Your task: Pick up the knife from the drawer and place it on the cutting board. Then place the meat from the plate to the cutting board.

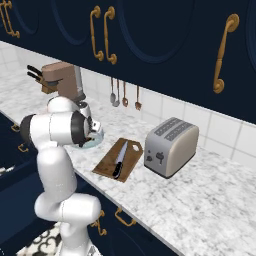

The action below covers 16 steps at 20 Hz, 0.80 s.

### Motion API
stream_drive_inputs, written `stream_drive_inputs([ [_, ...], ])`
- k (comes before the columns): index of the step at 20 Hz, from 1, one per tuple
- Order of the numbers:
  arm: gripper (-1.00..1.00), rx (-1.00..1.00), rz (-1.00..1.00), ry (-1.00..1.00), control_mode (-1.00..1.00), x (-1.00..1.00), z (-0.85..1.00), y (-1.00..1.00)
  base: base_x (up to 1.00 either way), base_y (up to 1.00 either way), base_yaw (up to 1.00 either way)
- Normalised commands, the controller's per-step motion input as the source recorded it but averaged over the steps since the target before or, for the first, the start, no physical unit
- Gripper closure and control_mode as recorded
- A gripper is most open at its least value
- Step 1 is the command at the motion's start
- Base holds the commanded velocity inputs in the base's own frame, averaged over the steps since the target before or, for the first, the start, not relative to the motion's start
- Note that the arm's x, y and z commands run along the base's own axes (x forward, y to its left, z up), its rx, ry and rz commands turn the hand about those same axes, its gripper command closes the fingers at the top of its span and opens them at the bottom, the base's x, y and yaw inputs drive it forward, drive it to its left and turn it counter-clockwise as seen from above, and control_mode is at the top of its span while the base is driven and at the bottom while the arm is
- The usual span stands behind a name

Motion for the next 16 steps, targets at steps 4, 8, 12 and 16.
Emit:
stream_drive_inputs([
  [4,1.0,0.0,0.06,0.0,-1.0,-0.58,0.39,-0.59,0.0,0.0,0.0],
  [8,1.0,0.0,0.07,0.0,-1.0,-0.66,0.12,-0.64,0.0,0.0,0.0],
  [12,1.0,0.0,0.03,0.0,-1.0,-0.46,0.03,-0.36,0.0,0.0,0.0],
  [16,1.0,0.0,0.08,0.0,-1.0,-0.3,0.0,-0.45,0.0,0.0,0.0],
])
